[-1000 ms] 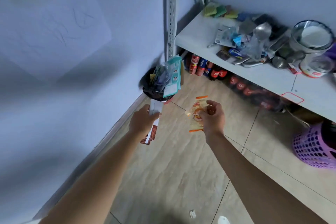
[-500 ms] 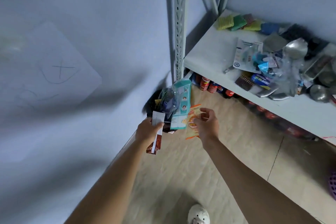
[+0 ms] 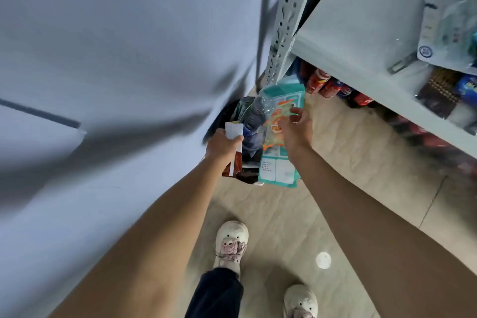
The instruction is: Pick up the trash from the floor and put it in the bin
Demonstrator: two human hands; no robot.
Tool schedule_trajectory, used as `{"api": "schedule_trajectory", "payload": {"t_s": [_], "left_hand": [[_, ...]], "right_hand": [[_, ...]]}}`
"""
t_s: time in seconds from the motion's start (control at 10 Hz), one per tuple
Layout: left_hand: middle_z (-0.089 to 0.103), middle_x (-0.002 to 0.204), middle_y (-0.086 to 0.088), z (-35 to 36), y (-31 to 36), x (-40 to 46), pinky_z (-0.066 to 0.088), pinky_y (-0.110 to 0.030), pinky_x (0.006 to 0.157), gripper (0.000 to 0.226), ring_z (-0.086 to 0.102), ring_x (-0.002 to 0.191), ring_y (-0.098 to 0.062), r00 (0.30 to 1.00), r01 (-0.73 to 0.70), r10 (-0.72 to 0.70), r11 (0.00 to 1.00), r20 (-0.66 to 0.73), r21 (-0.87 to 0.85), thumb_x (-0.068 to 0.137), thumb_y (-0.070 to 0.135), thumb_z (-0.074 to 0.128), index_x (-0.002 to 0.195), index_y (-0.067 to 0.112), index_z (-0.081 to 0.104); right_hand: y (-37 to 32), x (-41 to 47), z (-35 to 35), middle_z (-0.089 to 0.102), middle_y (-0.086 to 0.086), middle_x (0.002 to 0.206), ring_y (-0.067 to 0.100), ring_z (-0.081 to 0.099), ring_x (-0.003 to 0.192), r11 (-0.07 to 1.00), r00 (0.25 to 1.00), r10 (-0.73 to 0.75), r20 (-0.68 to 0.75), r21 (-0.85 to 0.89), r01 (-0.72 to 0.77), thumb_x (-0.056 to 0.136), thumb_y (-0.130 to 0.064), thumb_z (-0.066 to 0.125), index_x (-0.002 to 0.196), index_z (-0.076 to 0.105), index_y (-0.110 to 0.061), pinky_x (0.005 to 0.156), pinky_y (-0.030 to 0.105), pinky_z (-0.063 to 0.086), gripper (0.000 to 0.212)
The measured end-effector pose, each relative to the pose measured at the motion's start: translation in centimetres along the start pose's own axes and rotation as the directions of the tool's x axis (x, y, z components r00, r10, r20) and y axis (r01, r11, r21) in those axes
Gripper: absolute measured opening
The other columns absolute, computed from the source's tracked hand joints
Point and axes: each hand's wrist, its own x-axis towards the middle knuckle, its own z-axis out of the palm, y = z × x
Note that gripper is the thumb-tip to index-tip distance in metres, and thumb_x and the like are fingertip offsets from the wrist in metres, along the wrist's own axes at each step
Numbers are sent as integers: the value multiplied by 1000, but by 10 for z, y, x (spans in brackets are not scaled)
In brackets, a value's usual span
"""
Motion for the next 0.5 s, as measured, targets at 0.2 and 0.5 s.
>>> {"api": "schedule_trajectory", "payload": {"t_s": [0.2, 0.5], "left_hand": [[66, 121, -10, 20, 10, 46, 38, -25, 73, 54, 62, 104, -27, 998, 39, -39, 999, 42, -4, 87, 44, 57, 129, 10, 53], [52, 141, -13, 14, 17, 49, 40, -32, 93, 63, 51, 126, -29, 985, 7, -28, 992, 170, 123, 92, 53, 41, 138, 11, 47]], "right_hand": [[14, 36, 27, 62, 10, 119, 25, 64, 100, 981, 999, 31, 9, -194, -29, 79, -12, 71, 122, 49, -14, 76, 33, 56, 48], [4, 28, 8, 45, 10, 141, 27, 41, 132, 783, 973, -226, 40, -586, 207, 88, -21, 59, 131, 49, -11, 110, 43, 34, 45]]}}
